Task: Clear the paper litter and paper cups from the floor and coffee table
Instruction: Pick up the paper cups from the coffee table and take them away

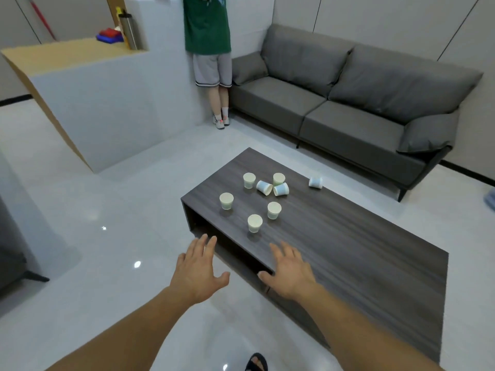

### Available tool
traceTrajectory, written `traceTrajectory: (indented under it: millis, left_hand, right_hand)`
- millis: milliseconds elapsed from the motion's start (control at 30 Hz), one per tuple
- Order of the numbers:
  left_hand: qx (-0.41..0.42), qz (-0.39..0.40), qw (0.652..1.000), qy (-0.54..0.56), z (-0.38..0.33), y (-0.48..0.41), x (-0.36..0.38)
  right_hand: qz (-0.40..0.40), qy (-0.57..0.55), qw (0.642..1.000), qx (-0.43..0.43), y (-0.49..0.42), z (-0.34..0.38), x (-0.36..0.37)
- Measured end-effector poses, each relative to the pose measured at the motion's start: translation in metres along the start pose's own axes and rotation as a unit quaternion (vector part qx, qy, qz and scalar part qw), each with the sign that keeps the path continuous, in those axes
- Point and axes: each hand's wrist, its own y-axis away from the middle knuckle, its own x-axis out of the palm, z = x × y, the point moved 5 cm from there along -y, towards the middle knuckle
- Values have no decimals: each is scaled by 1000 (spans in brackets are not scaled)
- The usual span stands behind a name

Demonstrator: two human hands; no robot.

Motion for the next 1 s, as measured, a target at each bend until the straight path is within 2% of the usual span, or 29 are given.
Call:
traceTrajectory:
  millis: [167, 367, 567, 800, 1000]
  left_hand:
    - [18, 39, 999, 16, -3, -81, 4]
    - [71, 121, 990, 10, 15, -195, 28]
    - [122, 213, 969, -9, 46, -304, 60]
    - [172, 298, 939, 5, 70, -368, 113]
    - [158, 322, 932, 48, 78, -397, 170]
  right_hand:
    - [37, -8, 999, 33, -81, -7, -17]
    - [40, -35, 996, 76, -184, 0, -15]
    - [75, -66, 981, 164, -280, 6, 4]
    - [103, -87, 963, 232, -354, 1, 56]
    - [116, -79, 959, 247, -399, -15, 107]
